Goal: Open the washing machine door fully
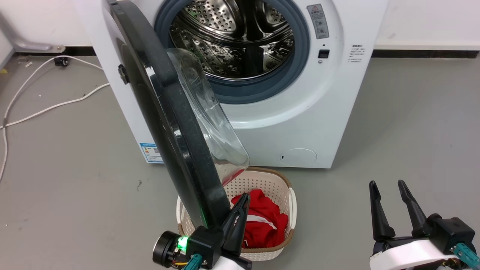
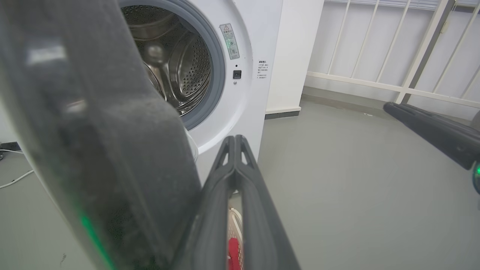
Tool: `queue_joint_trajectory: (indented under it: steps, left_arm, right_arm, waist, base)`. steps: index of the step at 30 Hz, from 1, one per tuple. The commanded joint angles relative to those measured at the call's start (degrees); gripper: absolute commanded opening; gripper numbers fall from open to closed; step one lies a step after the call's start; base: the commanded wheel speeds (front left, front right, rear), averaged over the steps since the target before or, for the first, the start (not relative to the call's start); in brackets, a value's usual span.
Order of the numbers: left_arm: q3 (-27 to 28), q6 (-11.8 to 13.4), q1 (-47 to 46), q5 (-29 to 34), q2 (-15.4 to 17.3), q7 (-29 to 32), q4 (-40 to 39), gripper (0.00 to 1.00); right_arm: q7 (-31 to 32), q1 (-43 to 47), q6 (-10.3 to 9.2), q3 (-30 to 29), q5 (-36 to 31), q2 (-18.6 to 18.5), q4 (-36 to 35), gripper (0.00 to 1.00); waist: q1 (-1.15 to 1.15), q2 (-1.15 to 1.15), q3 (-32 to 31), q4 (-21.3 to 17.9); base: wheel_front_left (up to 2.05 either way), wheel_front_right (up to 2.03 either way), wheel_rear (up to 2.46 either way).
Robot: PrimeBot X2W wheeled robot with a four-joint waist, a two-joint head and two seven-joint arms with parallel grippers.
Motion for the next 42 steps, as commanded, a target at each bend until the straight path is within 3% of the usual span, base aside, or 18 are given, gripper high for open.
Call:
queue_joint_trajectory:
  steps: [1, 15, 26, 37, 42]
  left_arm:
    - [0.84, 0.58, 0.83, -0.3, 0.82, 0.17, -0.11, 0.0]
    - [2.76, 4.94, 7.54, -0.92, 3.33, 2.48, -7.1, 0.0]
    - [7.4, 9.14, 11.33, -1.43, 6.39, 2.82, -10.14, 0.0]
    - [18.95, 11.15, 8.63, -6.0, 10.99, -0.6, -6.3, 0.0]
    - [26.41, 9.85, 7.93, -11.46, 12.35, -2.61, -2.8, 0.0]
  right_arm:
    - [-0.16, 0.05, -0.02, -0.02, -0.14, 0.11, 0.16, 1.0]
    - [0.44, 1.38, -0.02, -0.47, -0.44, 0.11, 0.32, 1.0]
    - [0.94, 1.48, -0.02, -0.69, -0.65, 0.1, -0.46, 1.0]
    - [1.59, -0.55, -0.02, -0.1, -1.17, 0.09, -1.16, 1.0]
    - [1.83, -0.83, -0.02, -0.47, -1.52, 0.09, -1.43, 1.0]
  waist:
    - [0.0, 0.0, -0.21, 0.64]
    - [0.0, 0.0, -0.64, 7.76]
    - [0.0, 0.0, -0.04, 12.5]
    - [0.0, 0.0, 1.96, 11.03]
    - [0.0, 0.0, 2.87, 9.38]
  base:
    - [0.0, 0.0, 0.0]
    - [0.0, 0.0, 0.0]
    - [0.0, 0.0, 0.0]
    - [0.0, 0.0, 0.0]
    - [0.0, 0.0, 0.0]
